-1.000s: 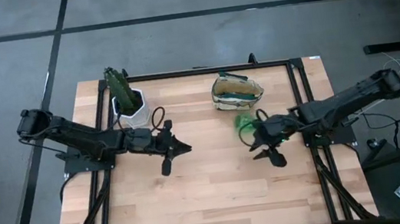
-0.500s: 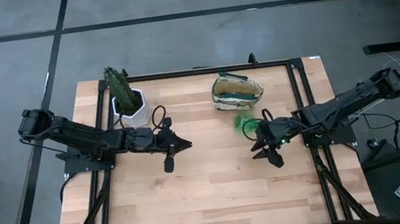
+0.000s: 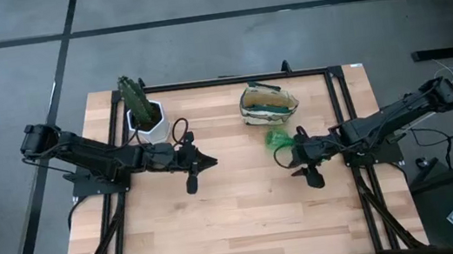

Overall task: Pick & Place Garden tools in Gardening bag
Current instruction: Put the green spray bottle into the brown gardening bag

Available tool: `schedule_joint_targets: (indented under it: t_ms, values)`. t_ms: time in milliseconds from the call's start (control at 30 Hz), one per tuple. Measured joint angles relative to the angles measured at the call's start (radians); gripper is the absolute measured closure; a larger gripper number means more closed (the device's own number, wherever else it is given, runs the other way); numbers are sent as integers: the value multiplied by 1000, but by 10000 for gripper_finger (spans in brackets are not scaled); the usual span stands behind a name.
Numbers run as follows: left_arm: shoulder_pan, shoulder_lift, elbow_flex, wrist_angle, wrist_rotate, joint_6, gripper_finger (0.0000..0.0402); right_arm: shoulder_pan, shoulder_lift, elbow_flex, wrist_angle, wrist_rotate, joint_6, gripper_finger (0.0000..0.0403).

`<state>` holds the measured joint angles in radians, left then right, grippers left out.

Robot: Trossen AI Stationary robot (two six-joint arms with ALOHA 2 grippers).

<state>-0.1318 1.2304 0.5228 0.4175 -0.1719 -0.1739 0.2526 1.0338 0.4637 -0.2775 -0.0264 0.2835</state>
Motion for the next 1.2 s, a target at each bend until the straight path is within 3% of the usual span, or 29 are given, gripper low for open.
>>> schedule_joint_targets:
  t_ms: [100,333,600,1200]
  values:
    - [0,0,0,0,0,-20,370,-1,0,0,-98,18,-14,236]
    - [0,0,0,-2,0,-51,370,-1,0,0,-209,241,-24,236]
    - [-19,0,0,-3,0,-75,370,-4,16,0,-244,260,-30,236]
    - [-19,0,0,-3,1,-75,370,-4,209,0,-173,317,-33,245]
